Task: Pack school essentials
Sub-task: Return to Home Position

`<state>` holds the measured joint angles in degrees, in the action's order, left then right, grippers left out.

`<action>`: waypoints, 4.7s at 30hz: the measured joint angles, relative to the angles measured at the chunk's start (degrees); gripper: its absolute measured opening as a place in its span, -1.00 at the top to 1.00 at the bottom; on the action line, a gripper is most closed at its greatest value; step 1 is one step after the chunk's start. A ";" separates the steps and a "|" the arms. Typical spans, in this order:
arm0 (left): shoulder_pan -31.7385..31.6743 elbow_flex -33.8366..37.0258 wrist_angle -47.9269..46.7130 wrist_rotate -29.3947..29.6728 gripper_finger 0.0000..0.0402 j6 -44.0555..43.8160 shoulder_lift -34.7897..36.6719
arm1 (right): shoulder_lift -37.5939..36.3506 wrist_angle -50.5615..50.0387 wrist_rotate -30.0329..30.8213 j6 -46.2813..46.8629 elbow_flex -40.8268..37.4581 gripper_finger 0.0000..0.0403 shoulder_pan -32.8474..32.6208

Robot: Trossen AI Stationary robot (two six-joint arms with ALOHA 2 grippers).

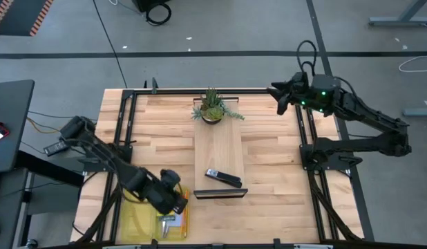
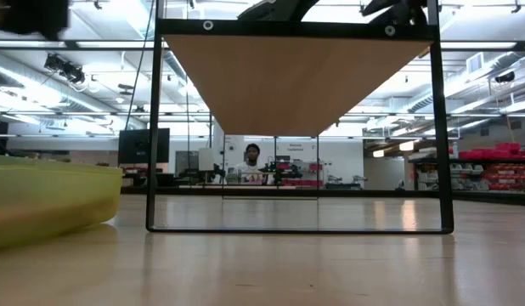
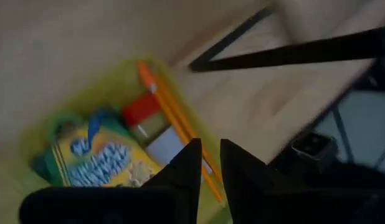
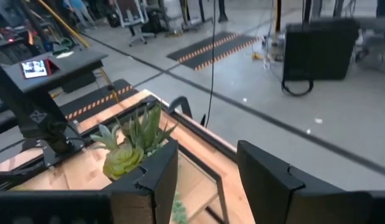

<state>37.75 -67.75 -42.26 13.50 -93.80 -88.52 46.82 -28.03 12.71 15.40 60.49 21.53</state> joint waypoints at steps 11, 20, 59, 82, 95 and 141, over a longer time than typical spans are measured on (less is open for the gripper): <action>-8.37 -0.61 1.04 -1.88 0.92 41.50 13.18 | -6.42 6.35 -10.47 -1.87 0.00 0.15 0.63; -15.38 -0.63 5.05 -1.76 0.95 63.87 23.58 | -12.19 9.78 -12.97 3.24 0.00 0.15 0.60; -54.89 35.43 34.97 -20.06 0.99 82.27 55.14 | -22.40 7.17 -12.35 14.42 -19.37 0.93 0.43; -54.94 54.74 42.70 -10.66 1.00 67.94 82.11 | -31.15 18.99 -11.55 21.64 -36.79 0.95 0.43; -54.94 59.69 44.02 -8.99 1.00 63.91 88.27 | -31.14 29.43 -12.49 23.19 -46.16 0.95 0.43; -44.31 67.23 48.94 -1.22 0.85 82.36 88.17 | -29.87 29.02 -0.35 19.44 -59.47 0.95 -11.55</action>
<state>-6.57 -0.51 6.67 12.28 -11.44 -0.35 16.96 0.99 12.36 34.84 1.02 9.98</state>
